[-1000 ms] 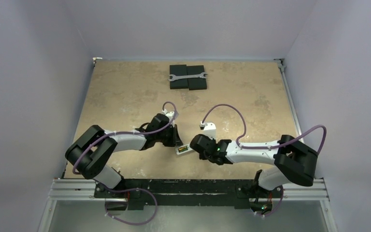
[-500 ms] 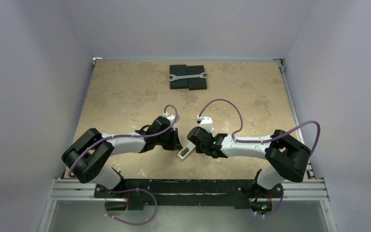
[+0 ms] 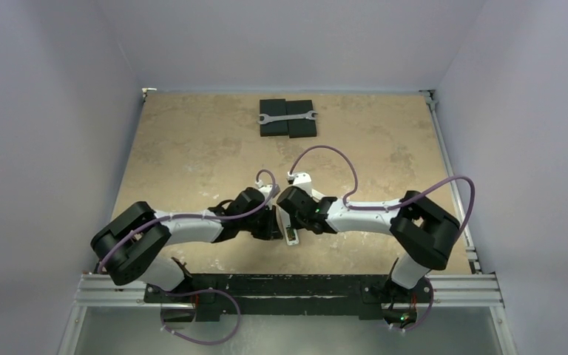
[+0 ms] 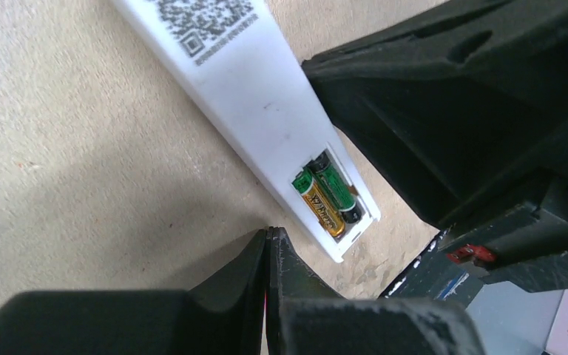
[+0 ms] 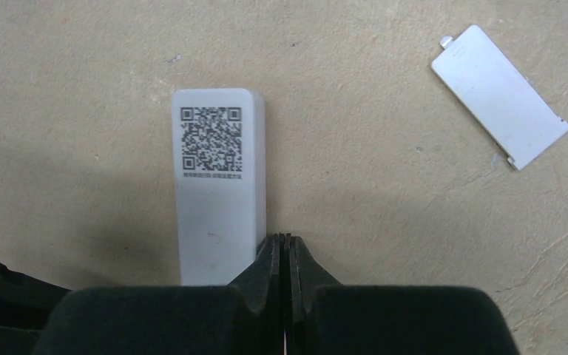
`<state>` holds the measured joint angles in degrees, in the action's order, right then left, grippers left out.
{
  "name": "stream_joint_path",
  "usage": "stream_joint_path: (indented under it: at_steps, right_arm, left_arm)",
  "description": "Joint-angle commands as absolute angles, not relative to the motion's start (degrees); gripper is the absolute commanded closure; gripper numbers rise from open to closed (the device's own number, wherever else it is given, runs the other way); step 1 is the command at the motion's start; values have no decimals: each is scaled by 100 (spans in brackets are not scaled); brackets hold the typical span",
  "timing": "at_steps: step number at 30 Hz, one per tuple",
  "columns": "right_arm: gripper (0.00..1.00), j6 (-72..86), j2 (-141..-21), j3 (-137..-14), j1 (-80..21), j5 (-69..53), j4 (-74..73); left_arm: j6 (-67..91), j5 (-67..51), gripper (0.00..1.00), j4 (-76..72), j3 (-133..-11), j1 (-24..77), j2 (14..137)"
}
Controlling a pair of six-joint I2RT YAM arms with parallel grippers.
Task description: Load the batteries into the remote control
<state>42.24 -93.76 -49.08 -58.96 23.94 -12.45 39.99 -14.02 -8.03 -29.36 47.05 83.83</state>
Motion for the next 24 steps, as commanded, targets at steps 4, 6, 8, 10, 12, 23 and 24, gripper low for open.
stream_joint_path:
  at_steps: [4,6,8,10,12,23,24]
  right_arm:
    - [100,3712,-9562,-5359,-5889,2073,-1088]
    - [100,3565,-9637,-5429,-5889,1978,-1063]
    - [100,3471,-9737,-5514,-5882,1999,-1092]
    - [100,3382,-9806,-5581,-5868,2068,-1111]
    - [100,3299,-9853,-5597,-5818,2079,-1065]
    - [99,3048,-10221,-5932,-5659,1913,-898]
    - [99,3038,-10259,-5979,-5641,1884,-893]
  left_arm:
    - [4359,-1310,100,-1119,-2568,4843,8174]
    - [4429,-1290,100,-1182,-2498,4854,8098]
    - [4473,-1205,100,-1155,-2451,4853,7993]
    - [4466,-1064,100,-1050,-2429,4852,7849]
    - [4467,-912,100,-920,-2404,4858,7683]
    - [4528,-34,100,-203,-2306,4814,6767]
    - [4528,-20,99,-142,-2304,4792,6700]
